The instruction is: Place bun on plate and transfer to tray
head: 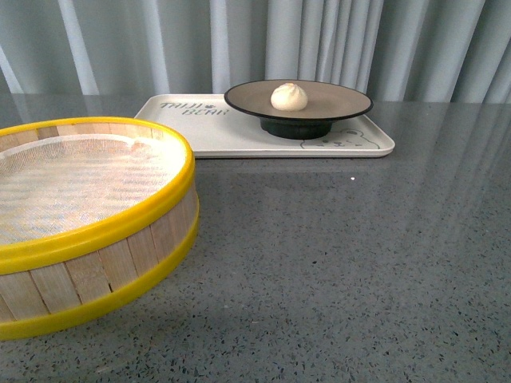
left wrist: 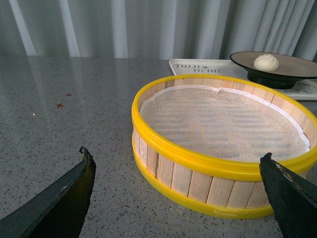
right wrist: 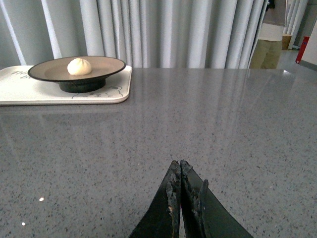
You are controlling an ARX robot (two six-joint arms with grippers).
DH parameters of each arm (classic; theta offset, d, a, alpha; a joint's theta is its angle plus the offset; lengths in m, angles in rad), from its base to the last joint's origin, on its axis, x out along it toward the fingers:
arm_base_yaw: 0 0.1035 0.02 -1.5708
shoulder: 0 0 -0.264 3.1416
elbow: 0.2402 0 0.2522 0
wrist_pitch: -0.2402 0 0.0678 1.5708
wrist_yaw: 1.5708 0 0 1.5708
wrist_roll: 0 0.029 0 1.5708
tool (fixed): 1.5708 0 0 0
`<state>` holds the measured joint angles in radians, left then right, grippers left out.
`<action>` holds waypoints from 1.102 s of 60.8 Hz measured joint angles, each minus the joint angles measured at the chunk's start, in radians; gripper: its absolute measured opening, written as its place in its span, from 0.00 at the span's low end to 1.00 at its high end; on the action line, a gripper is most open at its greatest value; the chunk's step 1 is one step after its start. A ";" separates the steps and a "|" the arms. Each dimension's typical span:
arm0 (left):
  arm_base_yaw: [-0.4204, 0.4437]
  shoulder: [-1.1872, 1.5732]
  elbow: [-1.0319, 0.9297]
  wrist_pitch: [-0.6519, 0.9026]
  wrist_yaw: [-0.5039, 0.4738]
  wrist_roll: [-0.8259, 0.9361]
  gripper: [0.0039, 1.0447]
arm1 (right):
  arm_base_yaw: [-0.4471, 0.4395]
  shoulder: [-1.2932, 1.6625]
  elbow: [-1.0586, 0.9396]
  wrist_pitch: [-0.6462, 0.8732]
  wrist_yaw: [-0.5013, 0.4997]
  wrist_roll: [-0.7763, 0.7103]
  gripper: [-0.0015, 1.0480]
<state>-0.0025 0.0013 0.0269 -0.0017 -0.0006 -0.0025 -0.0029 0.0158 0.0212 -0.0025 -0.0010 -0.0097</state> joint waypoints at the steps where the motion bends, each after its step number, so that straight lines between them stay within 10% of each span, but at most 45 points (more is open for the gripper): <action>1: 0.000 0.000 0.000 0.000 0.000 0.000 0.94 | 0.000 -0.007 -0.008 0.000 -0.001 0.000 0.02; 33: 0.000 0.000 0.000 0.000 0.000 0.000 0.94 | 0.000 -0.012 -0.013 -0.001 0.000 -0.001 0.04; 67: 0.000 0.000 0.000 0.000 0.000 0.000 0.94 | 0.000 -0.012 -0.013 -0.001 0.000 0.002 0.93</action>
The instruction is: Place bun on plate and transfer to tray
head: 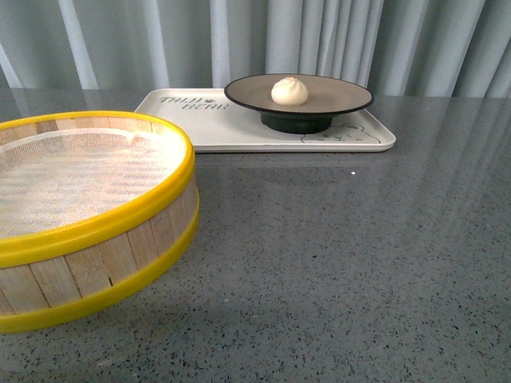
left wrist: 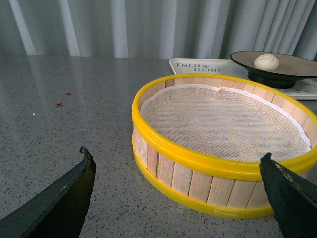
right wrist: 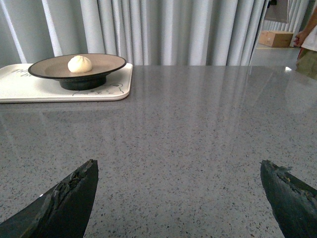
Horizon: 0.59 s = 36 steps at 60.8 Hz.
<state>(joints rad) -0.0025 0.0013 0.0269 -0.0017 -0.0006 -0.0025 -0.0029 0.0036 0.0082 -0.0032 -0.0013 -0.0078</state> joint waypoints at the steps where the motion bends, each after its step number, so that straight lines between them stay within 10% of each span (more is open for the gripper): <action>1: 0.000 0.000 0.000 0.000 0.000 0.000 0.94 | 0.000 0.000 0.000 0.000 0.000 0.000 0.92; 36: 0.000 0.000 0.000 0.000 0.000 0.000 0.94 | 0.000 0.000 0.000 0.000 0.000 0.001 0.92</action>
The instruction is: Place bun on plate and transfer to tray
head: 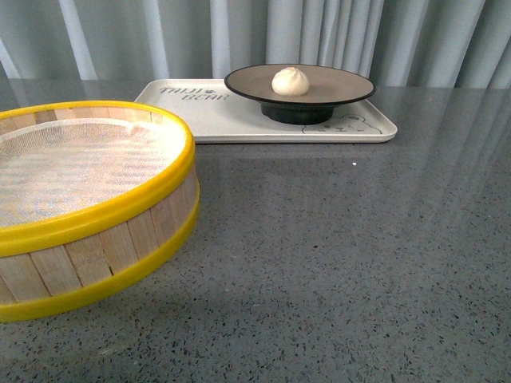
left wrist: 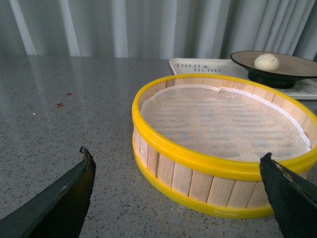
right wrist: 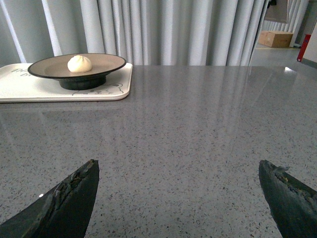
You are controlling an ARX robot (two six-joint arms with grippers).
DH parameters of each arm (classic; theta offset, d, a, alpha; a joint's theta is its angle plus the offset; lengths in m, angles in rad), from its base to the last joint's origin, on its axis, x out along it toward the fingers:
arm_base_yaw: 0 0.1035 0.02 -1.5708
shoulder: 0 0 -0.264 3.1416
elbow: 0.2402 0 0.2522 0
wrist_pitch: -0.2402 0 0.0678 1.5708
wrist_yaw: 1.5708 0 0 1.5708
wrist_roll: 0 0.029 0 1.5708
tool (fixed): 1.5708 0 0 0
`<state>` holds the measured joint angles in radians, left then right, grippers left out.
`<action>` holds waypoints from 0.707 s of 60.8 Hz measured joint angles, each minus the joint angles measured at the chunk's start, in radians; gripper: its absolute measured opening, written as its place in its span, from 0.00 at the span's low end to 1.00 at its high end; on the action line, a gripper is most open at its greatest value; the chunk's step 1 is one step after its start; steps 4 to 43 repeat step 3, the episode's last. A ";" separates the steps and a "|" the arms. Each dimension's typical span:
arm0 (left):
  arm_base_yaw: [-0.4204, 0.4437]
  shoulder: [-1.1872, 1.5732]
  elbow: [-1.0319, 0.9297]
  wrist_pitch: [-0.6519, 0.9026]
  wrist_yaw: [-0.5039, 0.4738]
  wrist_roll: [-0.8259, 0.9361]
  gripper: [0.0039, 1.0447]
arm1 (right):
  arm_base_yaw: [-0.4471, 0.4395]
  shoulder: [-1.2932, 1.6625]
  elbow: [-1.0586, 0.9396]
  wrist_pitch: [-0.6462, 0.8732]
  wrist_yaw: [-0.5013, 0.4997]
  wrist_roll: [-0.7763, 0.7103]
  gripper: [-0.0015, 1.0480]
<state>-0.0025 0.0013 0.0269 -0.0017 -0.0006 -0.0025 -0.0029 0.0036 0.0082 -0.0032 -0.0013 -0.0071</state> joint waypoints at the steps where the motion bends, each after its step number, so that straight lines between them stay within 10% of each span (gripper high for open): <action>1: 0.000 0.000 0.000 0.000 0.000 0.000 0.94 | 0.000 0.000 0.000 0.000 0.000 0.000 0.92; 43: 0.000 0.000 0.000 0.000 0.000 0.000 0.94 | 0.000 0.000 0.000 0.000 0.000 0.000 0.92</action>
